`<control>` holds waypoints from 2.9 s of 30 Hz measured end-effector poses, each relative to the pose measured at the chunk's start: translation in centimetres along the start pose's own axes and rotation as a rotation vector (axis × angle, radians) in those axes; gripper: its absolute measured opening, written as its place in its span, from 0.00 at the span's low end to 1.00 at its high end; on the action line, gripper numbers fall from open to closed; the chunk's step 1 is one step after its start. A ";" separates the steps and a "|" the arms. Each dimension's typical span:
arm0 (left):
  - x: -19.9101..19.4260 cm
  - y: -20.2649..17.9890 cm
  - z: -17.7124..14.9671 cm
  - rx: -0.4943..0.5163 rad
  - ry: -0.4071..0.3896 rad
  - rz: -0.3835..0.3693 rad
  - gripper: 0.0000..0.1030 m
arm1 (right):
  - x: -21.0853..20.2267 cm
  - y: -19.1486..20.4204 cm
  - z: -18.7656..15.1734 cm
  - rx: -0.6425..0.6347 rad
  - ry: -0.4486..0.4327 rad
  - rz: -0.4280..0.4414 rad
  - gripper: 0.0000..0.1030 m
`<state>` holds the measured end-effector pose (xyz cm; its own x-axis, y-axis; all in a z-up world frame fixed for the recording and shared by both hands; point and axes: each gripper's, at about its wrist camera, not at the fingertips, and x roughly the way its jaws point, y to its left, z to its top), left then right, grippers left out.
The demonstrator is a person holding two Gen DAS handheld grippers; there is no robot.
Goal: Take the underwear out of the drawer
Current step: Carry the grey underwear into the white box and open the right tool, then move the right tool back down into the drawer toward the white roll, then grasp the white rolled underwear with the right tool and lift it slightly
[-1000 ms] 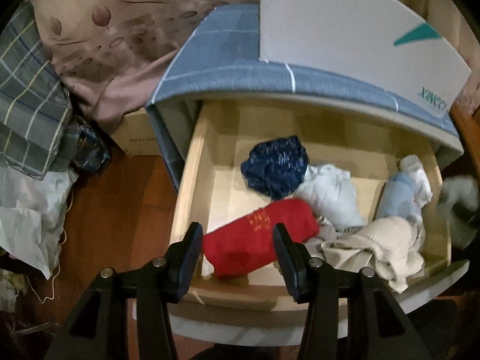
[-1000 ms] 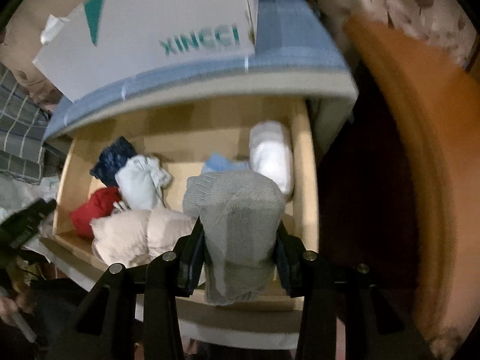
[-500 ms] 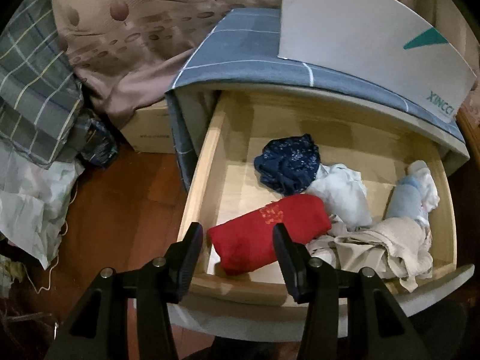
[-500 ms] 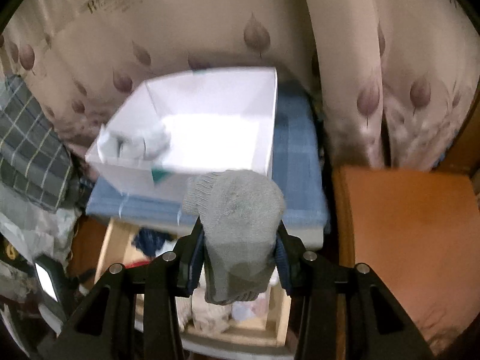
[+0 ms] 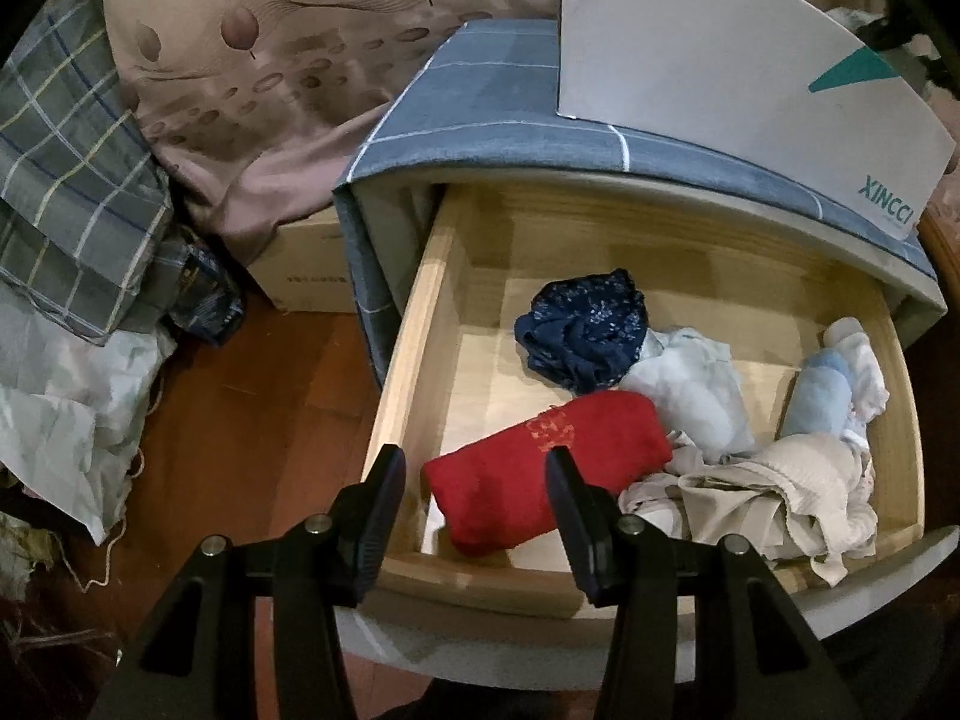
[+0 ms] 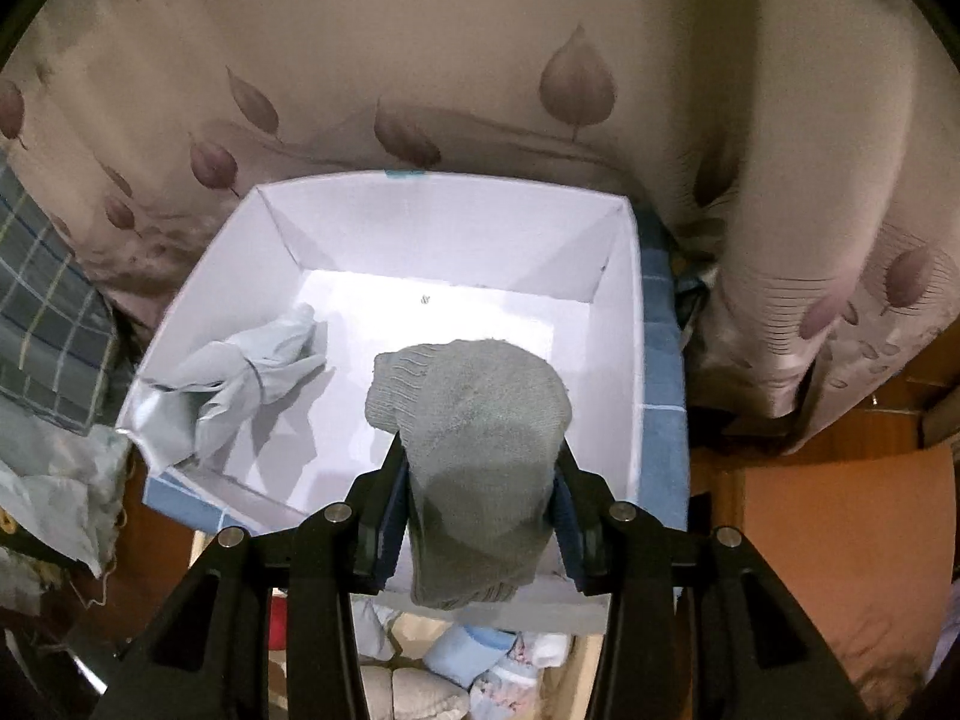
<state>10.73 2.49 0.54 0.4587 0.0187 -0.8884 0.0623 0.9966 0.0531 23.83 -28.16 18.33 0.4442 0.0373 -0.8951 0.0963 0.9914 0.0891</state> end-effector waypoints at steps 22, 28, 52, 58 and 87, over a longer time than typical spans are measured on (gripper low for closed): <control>0.5 0.2 0.0 -0.003 0.025 -0.019 0.48 | 4.4 1.3 0.7 -0.027 0.091 -0.025 0.47; 0.8 0.0 0.0 0.008 0.041 -0.012 0.48 | -0.6 1.2 -1.8 -0.071 0.059 0.017 0.47; 1.0 0.5 -0.1 -0.010 0.050 -0.020 0.48 | 9.3 -3.5 -17.9 -0.016 0.286 -0.057 0.35; 1.1 0.5 0.0 -0.014 0.051 -0.027 0.48 | 12.2 -2.8 -17.6 -0.082 0.274 -0.130 0.32; 1.3 0.4 -0.3 -0.026 0.052 -0.040 0.48 | 18.1 -2.7 -18.5 -0.165 0.337 -0.179 0.39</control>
<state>11.09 2.91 -0.73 0.4094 -0.0182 -0.9122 0.0565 0.9984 0.0054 15.12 -27.88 -6.20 0.1145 -0.1254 -0.9855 -0.0110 0.9918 -0.1275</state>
